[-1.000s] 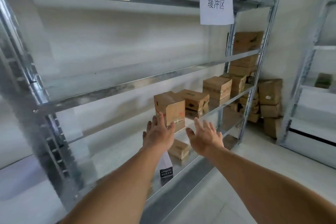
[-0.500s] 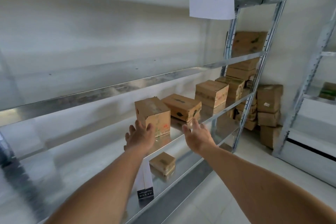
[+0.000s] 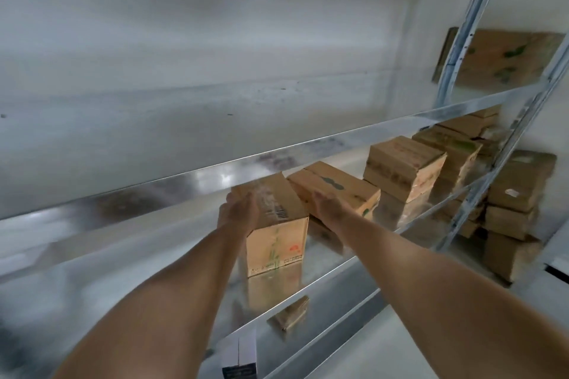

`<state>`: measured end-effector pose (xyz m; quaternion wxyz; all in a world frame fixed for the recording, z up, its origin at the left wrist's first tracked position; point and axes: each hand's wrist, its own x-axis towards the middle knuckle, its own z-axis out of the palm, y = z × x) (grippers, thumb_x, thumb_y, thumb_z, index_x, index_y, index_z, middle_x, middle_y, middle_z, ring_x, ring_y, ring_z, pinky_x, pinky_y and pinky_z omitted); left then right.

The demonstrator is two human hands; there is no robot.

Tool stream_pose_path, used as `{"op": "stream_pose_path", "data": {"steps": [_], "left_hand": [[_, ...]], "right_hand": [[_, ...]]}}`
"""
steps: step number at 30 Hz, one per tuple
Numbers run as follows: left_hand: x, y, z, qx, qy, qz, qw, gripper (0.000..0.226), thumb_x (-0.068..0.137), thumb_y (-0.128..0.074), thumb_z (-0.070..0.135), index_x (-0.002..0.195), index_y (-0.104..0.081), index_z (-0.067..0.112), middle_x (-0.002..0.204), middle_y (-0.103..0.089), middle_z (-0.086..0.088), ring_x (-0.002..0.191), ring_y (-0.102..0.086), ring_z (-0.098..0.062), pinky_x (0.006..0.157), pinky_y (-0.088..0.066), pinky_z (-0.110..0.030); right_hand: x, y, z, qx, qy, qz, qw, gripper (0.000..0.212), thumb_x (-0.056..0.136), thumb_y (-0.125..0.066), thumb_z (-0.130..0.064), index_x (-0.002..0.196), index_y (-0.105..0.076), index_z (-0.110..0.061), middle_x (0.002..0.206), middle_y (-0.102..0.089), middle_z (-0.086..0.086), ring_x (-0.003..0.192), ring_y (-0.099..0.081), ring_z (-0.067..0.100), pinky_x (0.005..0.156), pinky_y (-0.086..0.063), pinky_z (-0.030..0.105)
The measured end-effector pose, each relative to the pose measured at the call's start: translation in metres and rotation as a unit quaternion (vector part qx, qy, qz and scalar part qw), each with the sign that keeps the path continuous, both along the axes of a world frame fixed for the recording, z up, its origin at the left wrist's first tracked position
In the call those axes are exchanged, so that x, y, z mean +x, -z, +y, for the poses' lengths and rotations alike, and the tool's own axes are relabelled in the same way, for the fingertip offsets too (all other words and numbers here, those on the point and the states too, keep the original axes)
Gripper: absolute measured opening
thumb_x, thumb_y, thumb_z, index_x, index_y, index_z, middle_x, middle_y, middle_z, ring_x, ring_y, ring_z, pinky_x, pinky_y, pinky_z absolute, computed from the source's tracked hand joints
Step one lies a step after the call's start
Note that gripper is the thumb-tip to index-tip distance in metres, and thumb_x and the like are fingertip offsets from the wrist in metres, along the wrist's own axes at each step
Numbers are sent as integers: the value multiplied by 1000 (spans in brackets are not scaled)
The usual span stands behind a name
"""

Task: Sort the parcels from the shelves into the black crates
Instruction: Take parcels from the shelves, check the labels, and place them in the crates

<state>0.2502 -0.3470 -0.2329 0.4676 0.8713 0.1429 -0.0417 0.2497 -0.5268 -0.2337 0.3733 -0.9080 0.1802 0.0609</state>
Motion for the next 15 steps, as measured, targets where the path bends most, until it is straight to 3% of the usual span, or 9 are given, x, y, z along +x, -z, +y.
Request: {"op": "stream_pose_path", "data": {"steps": [3, 5, 6, 8, 9, 11, 15], "left_hand": [[15, -8, -7, 28, 6, -3, 1000, 43, 105, -40, 31, 137, -52, 4, 140, -51, -19, 127, -49, -38, 103, -42, -39], [24, -6, -12, -82, 3, 8, 997, 46, 98, -39, 53, 114, -65, 17, 121, -66, -12, 107, -64, -30, 91, -53, -34], [32, 0, -15, -158, -11, 11, 987, 52, 97, -35, 58, 107, -66, 18, 112, -70, -11, 97, -67, -27, 82, -58, -31], [45, 18, -18, -250, -40, 18, 967, 67, 95, -31, 65, 114, -67, 12, 113, -70, -15, 96, -69, -31, 69, -62, -31], [50, 28, -16, -271, -60, 18, 960, 77, 89, -32, 73, 120, -66, 12, 117, -70, -16, 97, -70, -33, 69, -62, -34], [62, 57, -11, -301, -104, 25, 948, 96, 70, -31, 88, 125, -62, 16, 114, -72, -13, 91, -74, -31, 79, -61, -43], [43, 37, -32, -359, -140, 47, 922, 87, 87, -27, 83, 118, -69, 12, 111, -73, -12, 99, -71, -35, 82, -59, -44]], "right_hand": [[55, 26, -14, 129, 36, 1, 991, 66, 92, -36, -61, 132, -59, -14, 121, -63, 12, 118, -60, 37, 106, -45, 48], [89, 47, -17, 202, 47, -16, 978, 78, 74, -43, -71, 126, -63, -17, 122, -67, 15, 116, -63, 35, 104, -48, 47], [96, 50, -18, 214, 27, -8, 976, 77, 72, -45, -69, 125, -64, -17, 123, -67, 16, 115, -64, 34, 104, -50, 44], [80, 32, -5, 249, 3, 8, 969, 45, 92, -50, -52, 115, -64, -15, 113, -68, 14, 103, -66, 29, 92, -55, 32], [81, 34, -2, 277, -12, 18, 961, 32, 100, -48, -43, 113, -62, -17, 110, -68, 12, 99, -66, 26, 90, -54, 33], [81, 38, 0, 296, -27, 32, 954, 32, 102, -44, -42, 120, -59, -20, 110, -67, 7, 99, -65, 22, 93, -53, 37], [103, 56, -8, 302, -27, 71, 950, 61, 91, -37, -63, 125, -58, -18, 123, -67, 10, 112, -64, 31, 104, -48, 52]]}}
